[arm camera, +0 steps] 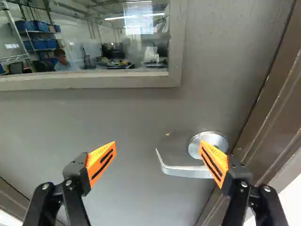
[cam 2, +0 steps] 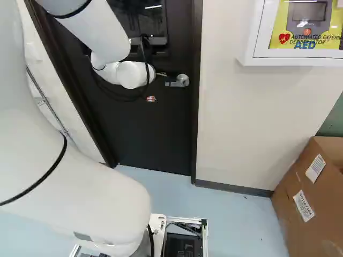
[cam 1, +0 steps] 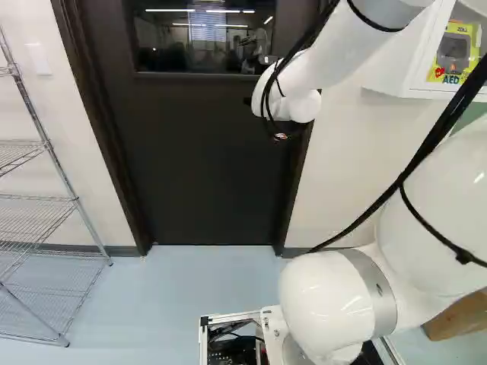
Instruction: Open the door and move inside
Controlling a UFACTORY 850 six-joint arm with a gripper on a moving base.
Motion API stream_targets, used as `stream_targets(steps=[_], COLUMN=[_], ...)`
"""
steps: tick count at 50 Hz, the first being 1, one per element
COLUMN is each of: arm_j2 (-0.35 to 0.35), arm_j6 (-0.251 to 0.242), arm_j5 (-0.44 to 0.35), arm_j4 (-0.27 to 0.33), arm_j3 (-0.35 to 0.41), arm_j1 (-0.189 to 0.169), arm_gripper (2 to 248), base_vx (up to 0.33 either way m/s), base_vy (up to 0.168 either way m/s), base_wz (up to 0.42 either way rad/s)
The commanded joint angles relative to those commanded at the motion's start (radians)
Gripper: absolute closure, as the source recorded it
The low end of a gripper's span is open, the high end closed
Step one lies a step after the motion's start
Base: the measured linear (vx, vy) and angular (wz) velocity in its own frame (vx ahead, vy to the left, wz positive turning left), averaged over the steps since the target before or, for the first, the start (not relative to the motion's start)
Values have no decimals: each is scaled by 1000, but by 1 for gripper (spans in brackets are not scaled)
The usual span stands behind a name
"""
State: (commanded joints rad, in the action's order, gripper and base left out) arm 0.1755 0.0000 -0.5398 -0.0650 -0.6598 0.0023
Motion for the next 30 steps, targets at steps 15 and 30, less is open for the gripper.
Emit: stream_targets(steps=[15,30], arm_j2=[-23,-54], arm_j6=[0,0], arm_j5=[0,0], arm_j4=[0,0], arm_j3=[11,15], arm_j1=[-1,-3], arm_gripper=[3,3], base_vx=[0,0], base_vy=[0,0], base_wz=[0,0])
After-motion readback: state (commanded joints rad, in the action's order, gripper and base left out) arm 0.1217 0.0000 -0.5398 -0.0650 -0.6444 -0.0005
